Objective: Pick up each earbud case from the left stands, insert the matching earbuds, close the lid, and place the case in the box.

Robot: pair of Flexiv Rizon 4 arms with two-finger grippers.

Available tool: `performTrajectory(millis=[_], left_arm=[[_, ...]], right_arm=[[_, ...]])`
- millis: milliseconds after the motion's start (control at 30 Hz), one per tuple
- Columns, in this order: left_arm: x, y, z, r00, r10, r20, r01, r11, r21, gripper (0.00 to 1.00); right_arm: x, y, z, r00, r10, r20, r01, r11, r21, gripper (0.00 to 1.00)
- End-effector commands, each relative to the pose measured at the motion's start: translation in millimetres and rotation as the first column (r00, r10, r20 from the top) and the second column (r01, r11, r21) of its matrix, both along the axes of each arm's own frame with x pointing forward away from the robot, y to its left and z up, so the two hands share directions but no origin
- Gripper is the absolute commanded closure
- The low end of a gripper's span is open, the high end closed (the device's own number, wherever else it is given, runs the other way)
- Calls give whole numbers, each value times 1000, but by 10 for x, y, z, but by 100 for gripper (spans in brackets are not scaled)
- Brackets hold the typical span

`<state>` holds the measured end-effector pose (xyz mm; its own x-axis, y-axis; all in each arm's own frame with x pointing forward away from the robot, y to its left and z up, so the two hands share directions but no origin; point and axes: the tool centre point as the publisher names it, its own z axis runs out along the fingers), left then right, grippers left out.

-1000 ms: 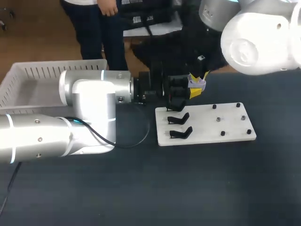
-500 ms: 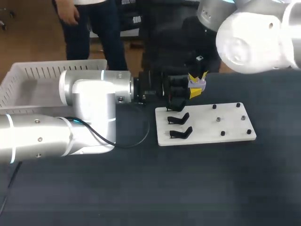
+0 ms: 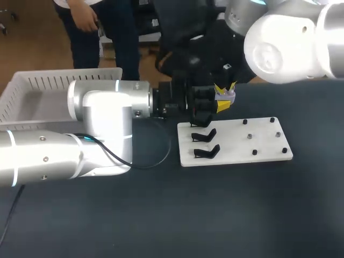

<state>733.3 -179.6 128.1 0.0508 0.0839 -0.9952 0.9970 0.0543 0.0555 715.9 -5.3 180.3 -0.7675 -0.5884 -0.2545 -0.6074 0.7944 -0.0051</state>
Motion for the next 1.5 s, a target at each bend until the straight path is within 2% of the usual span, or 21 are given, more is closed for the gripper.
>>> performTrajectory(millis=[33,1167,1500], left_arm=[[-27,-3,-6,1000,10,5,-10,1000,-4,100],[-27,-3,-6,1000,10,5,-10,1000,-4,100],[-27,-3,-6,1000,10,5,-10,1000,-4,100]], right_arm=[[19,-1,-10,1000,1,-2,-1,1000,1,100],[4,21,-83,1000,15,-12,-15,1000,-2,100],[12,38,-99,1000,28,-12,-29,999,-27,100]])
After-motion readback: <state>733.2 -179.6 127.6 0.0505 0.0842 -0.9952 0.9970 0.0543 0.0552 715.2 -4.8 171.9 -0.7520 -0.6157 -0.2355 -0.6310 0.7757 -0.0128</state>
